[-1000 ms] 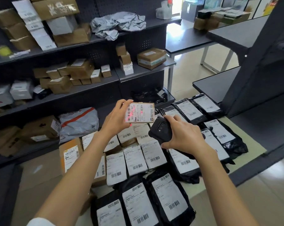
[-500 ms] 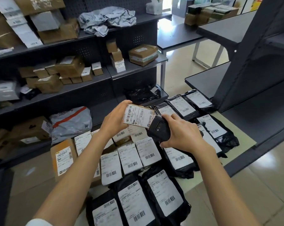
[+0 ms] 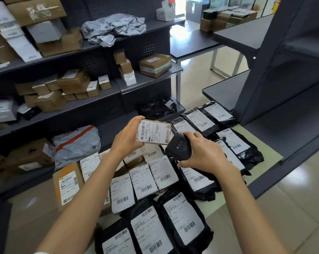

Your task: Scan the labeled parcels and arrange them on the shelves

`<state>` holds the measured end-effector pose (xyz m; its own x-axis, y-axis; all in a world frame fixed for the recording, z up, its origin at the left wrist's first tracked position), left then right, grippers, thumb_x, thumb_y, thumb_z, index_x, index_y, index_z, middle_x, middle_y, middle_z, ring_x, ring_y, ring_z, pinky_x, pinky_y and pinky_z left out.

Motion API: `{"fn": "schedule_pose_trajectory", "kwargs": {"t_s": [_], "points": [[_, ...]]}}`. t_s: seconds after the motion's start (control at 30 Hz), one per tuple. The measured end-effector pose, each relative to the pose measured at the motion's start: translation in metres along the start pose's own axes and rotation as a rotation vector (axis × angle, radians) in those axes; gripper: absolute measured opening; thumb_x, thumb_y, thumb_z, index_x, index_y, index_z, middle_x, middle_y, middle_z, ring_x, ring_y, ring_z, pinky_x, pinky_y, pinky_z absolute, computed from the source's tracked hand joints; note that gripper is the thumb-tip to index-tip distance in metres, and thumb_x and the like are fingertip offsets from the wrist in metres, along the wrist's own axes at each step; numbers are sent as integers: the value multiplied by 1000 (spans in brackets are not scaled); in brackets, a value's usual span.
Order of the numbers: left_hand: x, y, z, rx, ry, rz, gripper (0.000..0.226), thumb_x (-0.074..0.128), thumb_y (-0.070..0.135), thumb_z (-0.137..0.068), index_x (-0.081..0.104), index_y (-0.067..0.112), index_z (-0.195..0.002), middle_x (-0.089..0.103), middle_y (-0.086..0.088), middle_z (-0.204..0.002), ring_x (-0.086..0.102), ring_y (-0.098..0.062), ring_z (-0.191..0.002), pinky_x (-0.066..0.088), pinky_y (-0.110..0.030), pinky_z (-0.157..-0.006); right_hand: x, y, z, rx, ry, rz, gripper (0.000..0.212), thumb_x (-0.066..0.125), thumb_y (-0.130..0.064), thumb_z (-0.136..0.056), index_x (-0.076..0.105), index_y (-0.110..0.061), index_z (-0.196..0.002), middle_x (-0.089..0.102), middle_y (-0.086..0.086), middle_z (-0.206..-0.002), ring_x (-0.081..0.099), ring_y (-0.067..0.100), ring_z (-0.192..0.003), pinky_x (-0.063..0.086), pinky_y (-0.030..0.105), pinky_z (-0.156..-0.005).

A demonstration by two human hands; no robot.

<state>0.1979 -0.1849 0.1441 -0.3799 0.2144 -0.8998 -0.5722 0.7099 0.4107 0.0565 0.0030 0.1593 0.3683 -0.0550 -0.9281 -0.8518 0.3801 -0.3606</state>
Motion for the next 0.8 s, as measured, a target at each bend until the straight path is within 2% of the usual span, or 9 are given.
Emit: {"fn": "schedule_pose_trajectory", "kwargs": {"t_s": [0.17,0.27,0.37,0.47,0.57,0.63,0.73,0.8], "points": [[37,71,-22,121,-52,-27,92,81,25,-72,27,32,-145,35,14,-144,53,-15,-110,51,-38,-74,-9,66,31,123,32,-66,94,76,-60,-69,30,-33,-146,47,-5,-125,59,25,-110,44,37,-77],[74,131,-36,200,-111,-48,94,80,35,-72,26,31,-148,31,11,-147,44,-17,-121,52,-41,-79,-20,123,66,247,56,-115,95,75,-60,-70,30,-30,-148,46,-4,-133,57,25,-117,45,39,-81],[115,207,-45,285,-162,-35,94,79,40,-71,26,27,-148,31,5,-147,38,-21,-128,49,-45,-92,-33,187,111,388,77,-164,92,75,-61,-67,35,-32,-144,48,-5,-129,58,27,-115,46,39,-82],[163,293,-48,357,-236,-1,94,78,41,-71,27,26,-148,33,3,-143,39,-25,-127,47,-49,-94,-52,253,165,498,130,-246,94,70,-67,-56,40,-34,-139,50,-6,-122,59,28,-111,50,42,-89],[209,387,-44,479,-267,28,95,77,46,-67,30,22,-146,36,1,-142,40,-26,-128,46,-49,-97,-74,319,222,600,199,-281,96,78,-61,-64,36,-29,-145,49,0,-128,57,31,-117,50,47,-95],[236,445,-39,534,-279,35,92,75,44,-66,34,19,-144,39,-1,-139,45,-28,-124,45,-44,-95,-86,358,259,665,238,-262,96,80,-57,-68,35,-26,-147,48,2,-134,55,31,-120,50,46,-95],[275,532,-23,637,-317,92,92,65,55,-63,35,18,-142,41,-2,-136,48,-29,-121,48,-47,-90,-102,417,319,783,309,-278,87,80,-55,-66,42,-30,-139,53,-2,-128,59,28,-111,51,40,-88],[298,583,-16,679,-330,101,88,70,49,-67,34,22,-142,39,3,-138,47,-25,-121,50,-46,-81,-109,454,357,866,363,-307,86,79,-55,-65,43,-32,-138,53,-4,-127,60,27,-111,51,40,-88]]}}
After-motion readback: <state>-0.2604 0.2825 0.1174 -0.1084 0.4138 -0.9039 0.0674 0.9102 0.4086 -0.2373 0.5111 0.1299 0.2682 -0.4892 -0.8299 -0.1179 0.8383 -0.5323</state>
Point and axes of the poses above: each hand's wrist, its own z-axis away from the middle knuckle, its own x-axis out of the palm, y = z × x, the point moved 10 cm from there along -z, towards the middle knuckle
